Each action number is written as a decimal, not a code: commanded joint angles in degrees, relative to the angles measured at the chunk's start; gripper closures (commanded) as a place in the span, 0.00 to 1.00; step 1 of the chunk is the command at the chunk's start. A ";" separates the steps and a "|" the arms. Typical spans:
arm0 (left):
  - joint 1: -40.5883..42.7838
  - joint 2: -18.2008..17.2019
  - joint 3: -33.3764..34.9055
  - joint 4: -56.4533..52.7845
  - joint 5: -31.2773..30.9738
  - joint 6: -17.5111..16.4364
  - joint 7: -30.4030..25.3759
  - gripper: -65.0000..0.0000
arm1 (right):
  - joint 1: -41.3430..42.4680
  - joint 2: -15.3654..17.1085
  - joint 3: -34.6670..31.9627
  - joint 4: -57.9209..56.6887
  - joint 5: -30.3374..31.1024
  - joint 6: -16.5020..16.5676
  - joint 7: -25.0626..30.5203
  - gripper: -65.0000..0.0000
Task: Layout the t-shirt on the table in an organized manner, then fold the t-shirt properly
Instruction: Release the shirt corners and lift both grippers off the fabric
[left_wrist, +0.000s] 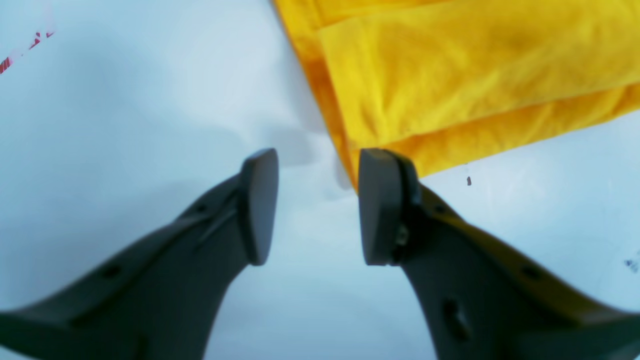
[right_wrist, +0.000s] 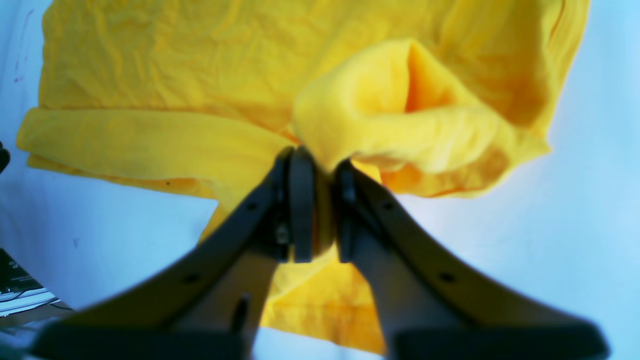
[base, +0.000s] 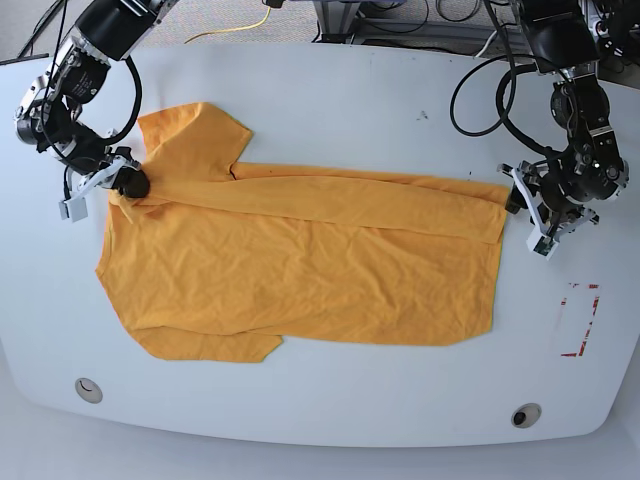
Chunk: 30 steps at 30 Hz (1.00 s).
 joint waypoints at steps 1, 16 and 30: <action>-0.96 -0.79 -0.25 0.92 0.22 0.12 -0.84 0.54 | 1.07 1.11 0.24 0.41 0.34 0.32 1.84 0.71; -4.30 -4.31 1.33 1.10 1.10 0.12 -0.84 0.24 | -3.50 1.38 0.68 10.96 2.98 0.32 1.93 0.00; -5.71 -6.33 -2.27 6.99 -1.54 0.12 -0.84 0.24 | -13.00 -2.32 0.50 18.79 3.07 0.94 1.93 0.00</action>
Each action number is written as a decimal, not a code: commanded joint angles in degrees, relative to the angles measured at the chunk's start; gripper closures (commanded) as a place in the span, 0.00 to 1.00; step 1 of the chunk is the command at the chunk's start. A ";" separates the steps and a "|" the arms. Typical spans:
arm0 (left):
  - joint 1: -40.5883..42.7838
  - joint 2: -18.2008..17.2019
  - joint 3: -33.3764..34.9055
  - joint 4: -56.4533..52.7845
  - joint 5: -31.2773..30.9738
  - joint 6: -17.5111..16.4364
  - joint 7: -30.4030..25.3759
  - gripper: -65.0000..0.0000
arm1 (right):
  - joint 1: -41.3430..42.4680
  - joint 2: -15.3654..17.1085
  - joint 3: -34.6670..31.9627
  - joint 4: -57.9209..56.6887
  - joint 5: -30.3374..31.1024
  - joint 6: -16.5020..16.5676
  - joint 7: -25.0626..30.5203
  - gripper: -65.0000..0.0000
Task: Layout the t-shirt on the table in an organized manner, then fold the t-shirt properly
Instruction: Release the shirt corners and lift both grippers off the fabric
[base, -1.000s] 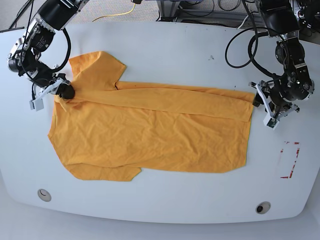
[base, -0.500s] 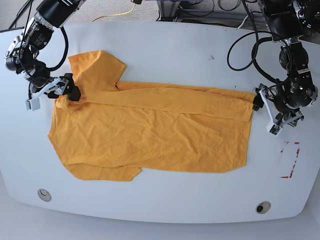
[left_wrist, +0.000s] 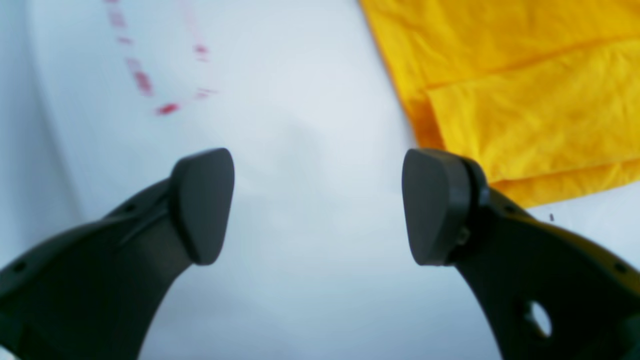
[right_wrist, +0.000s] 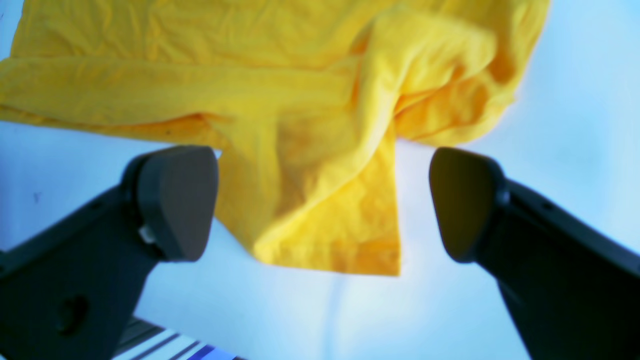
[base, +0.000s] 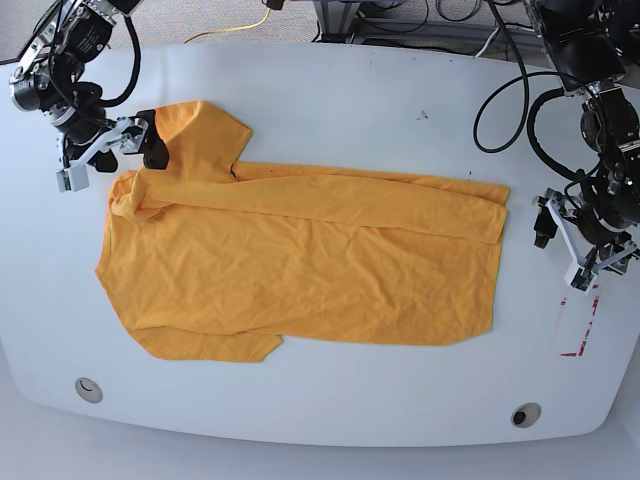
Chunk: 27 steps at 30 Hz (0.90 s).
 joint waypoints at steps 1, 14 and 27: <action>-0.86 -1.39 -0.22 2.51 -2.28 0.10 -1.01 0.24 | -0.91 -0.55 0.16 0.45 1.03 1.36 0.66 0.00; 1.51 -2.18 -0.30 6.03 -3.16 0.10 -1.01 0.24 | -0.65 -3.89 -0.02 -9.75 0.68 3.46 2.42 0.00; 2.31 -2.27 -0.30 6.03 -3.07 0.10 -1.01 0.24 | -0.47 -2.75 -7.41 -14.15 0.77 3.46 6.38 0.19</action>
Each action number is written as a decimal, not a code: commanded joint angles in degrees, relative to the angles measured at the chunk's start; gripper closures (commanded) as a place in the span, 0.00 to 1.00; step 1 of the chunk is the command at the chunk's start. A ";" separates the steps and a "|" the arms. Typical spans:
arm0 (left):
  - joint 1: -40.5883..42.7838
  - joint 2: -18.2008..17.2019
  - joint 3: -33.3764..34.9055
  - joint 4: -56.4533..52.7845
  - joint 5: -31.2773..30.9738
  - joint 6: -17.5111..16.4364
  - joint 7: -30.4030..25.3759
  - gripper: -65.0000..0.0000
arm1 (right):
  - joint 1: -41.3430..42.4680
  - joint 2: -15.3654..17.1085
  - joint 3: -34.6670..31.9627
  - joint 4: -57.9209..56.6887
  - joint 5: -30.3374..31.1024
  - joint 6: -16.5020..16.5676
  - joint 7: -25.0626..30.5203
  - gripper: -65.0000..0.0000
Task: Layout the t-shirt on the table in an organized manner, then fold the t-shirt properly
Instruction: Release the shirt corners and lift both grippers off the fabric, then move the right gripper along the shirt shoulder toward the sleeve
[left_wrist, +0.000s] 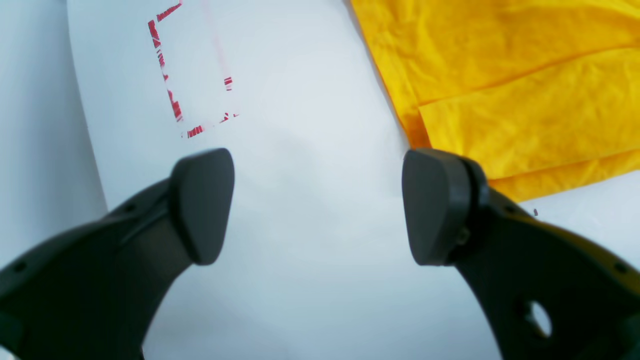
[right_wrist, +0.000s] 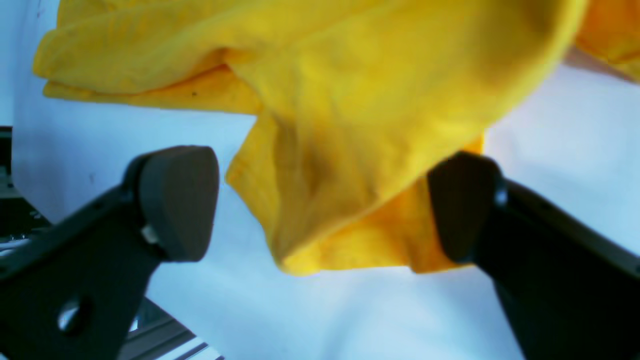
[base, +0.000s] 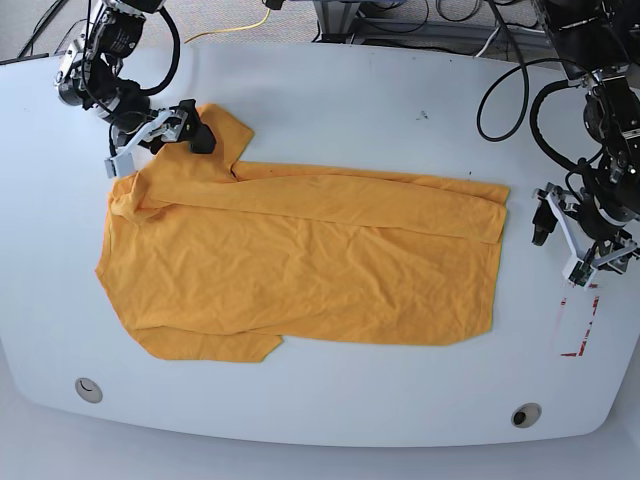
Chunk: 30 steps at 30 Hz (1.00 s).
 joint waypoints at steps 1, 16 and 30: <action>-0.58 -1.07 -0.30 1.11 -0.30 0.12 -0.97 0.24 | -0.12 0.53 -0.08 0.52 0.71 0.30 0.19 0.26; -0.23 -1.07 -0.30 0.94 -0.30 0.12 -0.97 0.24 | -1.44 -1.49 4.05 5.71 0.88 0.03 -5.96 0.98; -0.23 -1.07 -0.04 0.76 -0.12 0.12 -0.97 0.24 | 3.74 -2.63 5.28 15.29 5.36 -0.85 -9.52 1.00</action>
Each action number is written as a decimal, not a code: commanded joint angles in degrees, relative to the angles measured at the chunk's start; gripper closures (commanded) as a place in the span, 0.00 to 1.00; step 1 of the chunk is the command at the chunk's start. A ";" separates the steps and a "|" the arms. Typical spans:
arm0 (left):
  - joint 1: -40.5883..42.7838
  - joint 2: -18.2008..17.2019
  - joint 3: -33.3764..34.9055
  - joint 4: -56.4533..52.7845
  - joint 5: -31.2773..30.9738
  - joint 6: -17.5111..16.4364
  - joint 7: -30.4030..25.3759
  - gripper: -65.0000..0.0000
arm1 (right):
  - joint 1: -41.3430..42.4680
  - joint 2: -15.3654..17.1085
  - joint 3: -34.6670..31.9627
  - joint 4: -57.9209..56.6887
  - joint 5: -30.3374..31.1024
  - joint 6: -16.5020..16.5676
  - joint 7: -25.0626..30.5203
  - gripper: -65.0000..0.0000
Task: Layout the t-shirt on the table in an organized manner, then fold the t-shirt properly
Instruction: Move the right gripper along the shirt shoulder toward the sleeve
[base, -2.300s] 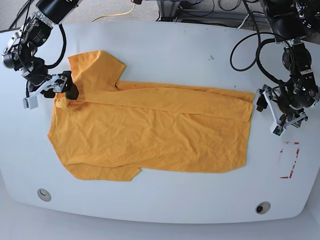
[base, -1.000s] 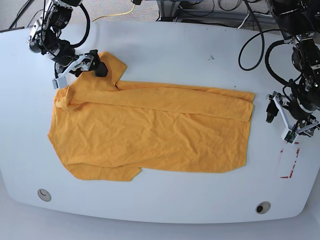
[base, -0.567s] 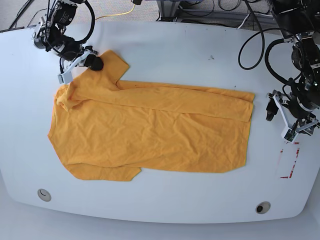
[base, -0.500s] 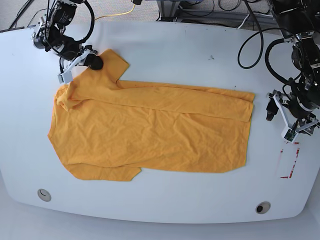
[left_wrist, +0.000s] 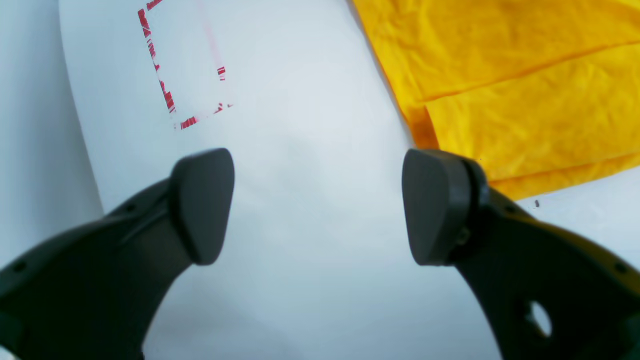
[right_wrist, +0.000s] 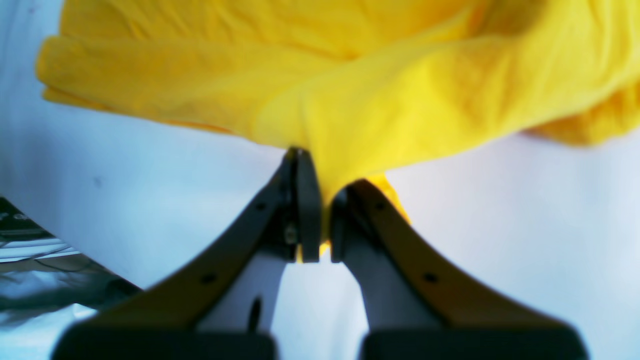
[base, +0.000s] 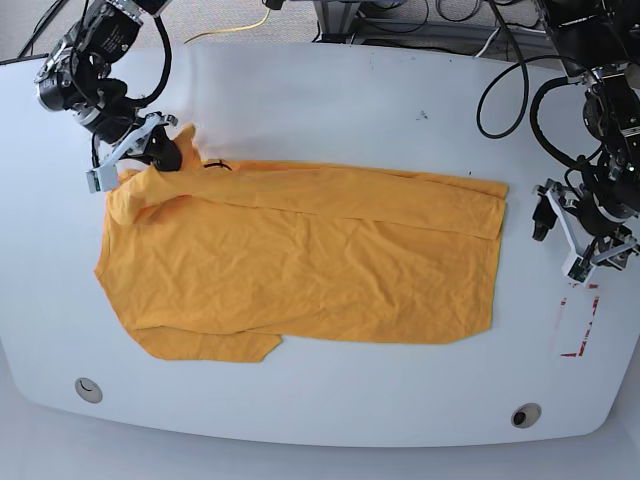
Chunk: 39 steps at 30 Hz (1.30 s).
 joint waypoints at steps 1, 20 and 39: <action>-0.86 -0.94 -0.19 0.83 -0.51 0.12 -1.06 0.24 | 2.11 0.49 -0.78 0.56 1.69 -1.07 0.55 1.00; 2.13 -0.94 -0.19 0.91 -0.51 0.12 -1.06 0.24 | 17.93 3.04 -6.05 -18.17 1.69 -4.41 2.09 0.99; 4.06 -1.64 -0.28 1.18 -0.60 0.12 -1.06 0.24 | 25.85 6.91 -8.43 -27.84 -1.12 -4.50 6.84 0.74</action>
